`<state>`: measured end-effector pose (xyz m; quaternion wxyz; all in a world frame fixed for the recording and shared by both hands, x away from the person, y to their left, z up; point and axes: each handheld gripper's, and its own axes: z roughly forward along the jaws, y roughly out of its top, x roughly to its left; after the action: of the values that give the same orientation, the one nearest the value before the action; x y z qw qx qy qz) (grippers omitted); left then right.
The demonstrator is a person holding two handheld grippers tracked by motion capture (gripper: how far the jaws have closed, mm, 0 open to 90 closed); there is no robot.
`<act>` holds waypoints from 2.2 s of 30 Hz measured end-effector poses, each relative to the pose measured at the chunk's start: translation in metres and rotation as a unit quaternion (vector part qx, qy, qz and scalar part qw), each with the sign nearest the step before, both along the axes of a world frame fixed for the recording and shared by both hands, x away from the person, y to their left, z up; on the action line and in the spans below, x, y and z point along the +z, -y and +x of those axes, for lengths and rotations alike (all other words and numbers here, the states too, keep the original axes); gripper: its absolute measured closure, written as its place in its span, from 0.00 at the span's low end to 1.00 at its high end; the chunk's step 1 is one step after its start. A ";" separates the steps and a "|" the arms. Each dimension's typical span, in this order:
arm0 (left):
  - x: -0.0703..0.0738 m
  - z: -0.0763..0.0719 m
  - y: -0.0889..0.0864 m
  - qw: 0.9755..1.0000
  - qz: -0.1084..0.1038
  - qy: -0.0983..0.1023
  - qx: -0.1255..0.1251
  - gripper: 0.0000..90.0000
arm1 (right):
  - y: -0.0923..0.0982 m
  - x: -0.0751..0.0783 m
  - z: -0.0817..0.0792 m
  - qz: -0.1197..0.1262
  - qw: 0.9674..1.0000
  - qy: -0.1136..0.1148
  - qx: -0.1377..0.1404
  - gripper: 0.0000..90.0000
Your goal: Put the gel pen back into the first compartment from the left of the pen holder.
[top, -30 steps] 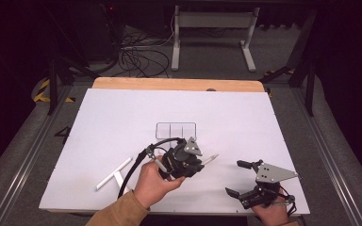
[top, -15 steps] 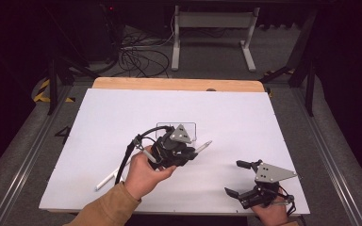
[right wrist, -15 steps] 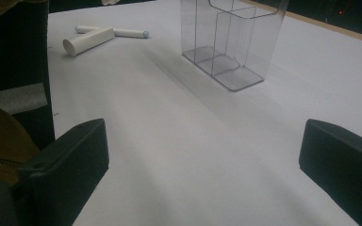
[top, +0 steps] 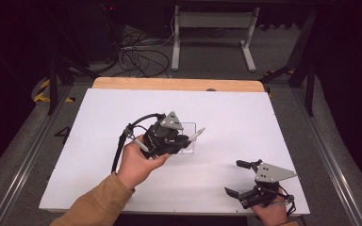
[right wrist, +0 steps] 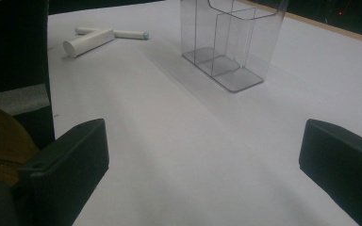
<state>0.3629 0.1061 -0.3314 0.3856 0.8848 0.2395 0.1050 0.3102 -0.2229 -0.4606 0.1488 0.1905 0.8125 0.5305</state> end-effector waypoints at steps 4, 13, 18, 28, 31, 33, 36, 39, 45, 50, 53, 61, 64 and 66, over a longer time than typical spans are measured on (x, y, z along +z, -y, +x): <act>0.005 0.005 -0.004 1.000 0.001 0.002 0.005 0.88 | 0.000 0.000 0.000 0.000 1.000 0.000 0.000 0.03; 0.012 0.014 -0.013 1.000 -0.006 0.004 0.019 0.88 | 0.000 0.000 0.000 0.000 1.000 0.000 0.000 0.03; 0.016 0.021 -0.017 1.000 -0.006 0.006 0.029 0.88 | 0.000 0.000 0.000 -0.001 1.000 0.000 0.001 0.03; 0.018 0.041 -0.025 0.998 -0.005 0.013 0.053 0.88 | 0.000 0.000 0.000 -0.001 1.000 0.000 0.001 0.03; 0.016 0.047 -0.026 0.998 -0.006 0.015 0.059 0.88 | 0.000 0.000 0.000 -0.002 1.000 0.000 0.001 0.03; 0.014 0.051 -0.027 0.998 -0.010 0.015 0.065 0.88 | 0.000 0.000 0.000 -0.002 1.000 0.000 0.001 0.03; 0.012 0.058 -0.028 0.997 -0.015 0.017 0.070 0.88 | 0.000 0.000 0.000 -0.002 1.000 0.000 0.001 0.03; 0.009 0.064 -0.029 0.997 -0.023 0.020 0.075 0.88 | 0.000 0.000 0.000 -0.002 1.000 0.000 0.001 0.03; 0.005 0.072 -0.030 0.996 -0.035 0.015 0.084 0.88 | 0.000 0.000 0.000 -0.002 1.000 0.000 0.002 0.03; 0.001 0.077 -0.032 0.995 -0.047 0.012 0.089 0.87 | 0.000 0.000 0.000 -0.001 1.000 0.000 0.003 0.03; -0.003 0.079 -0.033 0.995 -0.051 0.012 0.090 0.87 | 0.000 0.000 0.000 -0.001 1.000 0.000 0.003 0.03; -0.016 0.078 -0.034 0.994 -0.045 0.024 0.098 0.87 | 0.000 0.000 0.000 -0.002 1.000 -0.001 0.004 0.03; -0.019 0.078 -0.034 0.994 -0.041 0.024 0.100 0.87 | 0.000 0.000 0.000 -0.002 1.000 -0.001 0.004 0.03; -0.020 0.078 -0.035 0.994 -0.039 0.025 0.100 0.87 | 0.000 0.000 0.000 -0.002 1.000 -0.001 0.004 0.03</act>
<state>0.4410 0.1410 -0.3510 0.4132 0.8380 0.3206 0.1559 0.3102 -0.2229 -0.4611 0.1461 0.1882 0.8143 0.5293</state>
